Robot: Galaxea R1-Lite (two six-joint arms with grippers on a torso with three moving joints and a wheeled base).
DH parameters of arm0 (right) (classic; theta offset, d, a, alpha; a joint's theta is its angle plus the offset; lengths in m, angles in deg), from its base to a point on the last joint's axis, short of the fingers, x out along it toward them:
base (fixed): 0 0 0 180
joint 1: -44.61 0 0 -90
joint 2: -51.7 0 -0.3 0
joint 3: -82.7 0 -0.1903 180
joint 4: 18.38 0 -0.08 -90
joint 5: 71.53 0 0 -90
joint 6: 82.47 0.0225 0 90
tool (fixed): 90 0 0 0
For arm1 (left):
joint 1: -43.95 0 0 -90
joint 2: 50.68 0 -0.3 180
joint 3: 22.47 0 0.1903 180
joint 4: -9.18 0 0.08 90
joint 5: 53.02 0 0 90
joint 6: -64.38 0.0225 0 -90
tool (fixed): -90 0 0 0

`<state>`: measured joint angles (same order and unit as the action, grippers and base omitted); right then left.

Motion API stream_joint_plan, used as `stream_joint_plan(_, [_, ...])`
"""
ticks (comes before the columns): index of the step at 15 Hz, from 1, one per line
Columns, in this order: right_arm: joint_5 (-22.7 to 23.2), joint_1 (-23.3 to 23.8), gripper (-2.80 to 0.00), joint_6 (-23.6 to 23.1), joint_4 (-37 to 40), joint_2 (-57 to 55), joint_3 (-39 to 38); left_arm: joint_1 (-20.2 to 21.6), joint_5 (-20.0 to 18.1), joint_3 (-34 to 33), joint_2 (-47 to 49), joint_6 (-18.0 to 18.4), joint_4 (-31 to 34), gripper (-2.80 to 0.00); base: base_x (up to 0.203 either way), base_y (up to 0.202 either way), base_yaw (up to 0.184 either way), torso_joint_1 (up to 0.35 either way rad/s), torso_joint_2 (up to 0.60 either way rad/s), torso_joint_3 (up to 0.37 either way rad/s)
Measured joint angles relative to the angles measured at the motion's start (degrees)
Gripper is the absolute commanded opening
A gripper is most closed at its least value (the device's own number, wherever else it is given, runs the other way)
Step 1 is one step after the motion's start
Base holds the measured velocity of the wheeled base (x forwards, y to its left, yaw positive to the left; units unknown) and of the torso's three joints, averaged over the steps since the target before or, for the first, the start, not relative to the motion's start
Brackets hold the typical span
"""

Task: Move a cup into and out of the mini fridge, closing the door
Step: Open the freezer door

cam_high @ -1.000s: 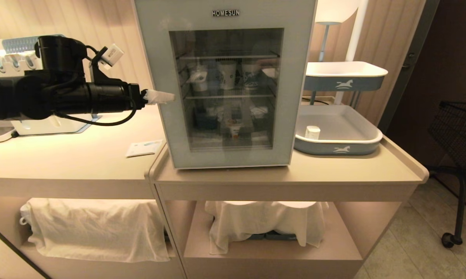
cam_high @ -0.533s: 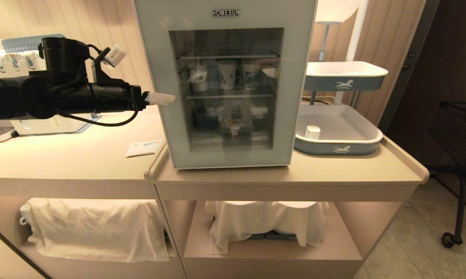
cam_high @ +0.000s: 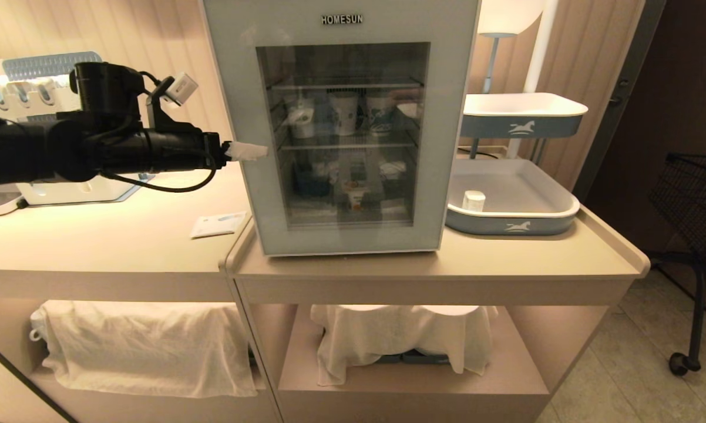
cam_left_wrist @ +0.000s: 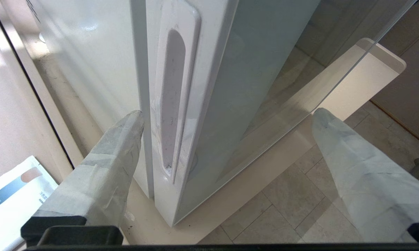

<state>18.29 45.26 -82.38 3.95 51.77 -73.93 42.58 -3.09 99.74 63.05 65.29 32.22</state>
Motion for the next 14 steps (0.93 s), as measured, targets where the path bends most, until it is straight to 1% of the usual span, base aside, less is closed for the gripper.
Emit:
stream_joint_plan(7, [-0.01, 0.02, -2.8, -0.02, 0.02, 0.0, 0.0, -0.49, 0.02, -0.66, 0.0, -0.48, 0.81, 0.0, 0.0, 0.0, 0.0, 0.0, 0.0, 0.0])
stream_joint_plan(11, [-0.02, 0.02, -2.8, 0.01, 0.0, 0.0, 0.0, -0.47, -0.04, -3.53, -1.47, -0.47, 0.74, 0.0, 0.0, 0.0, 0.0, 0.0, 0.0, 0.0])
stream_joint_plan(14, [0.02, 0.02, -2.8, 0.01, 0.02, 0.0, 0.0, -0.46, -0.02, -4.19, -2.38, -0.65, 0.54, 0.0, 0.0, 0.0, 0.0, 0.0, 0.0, 0.0])
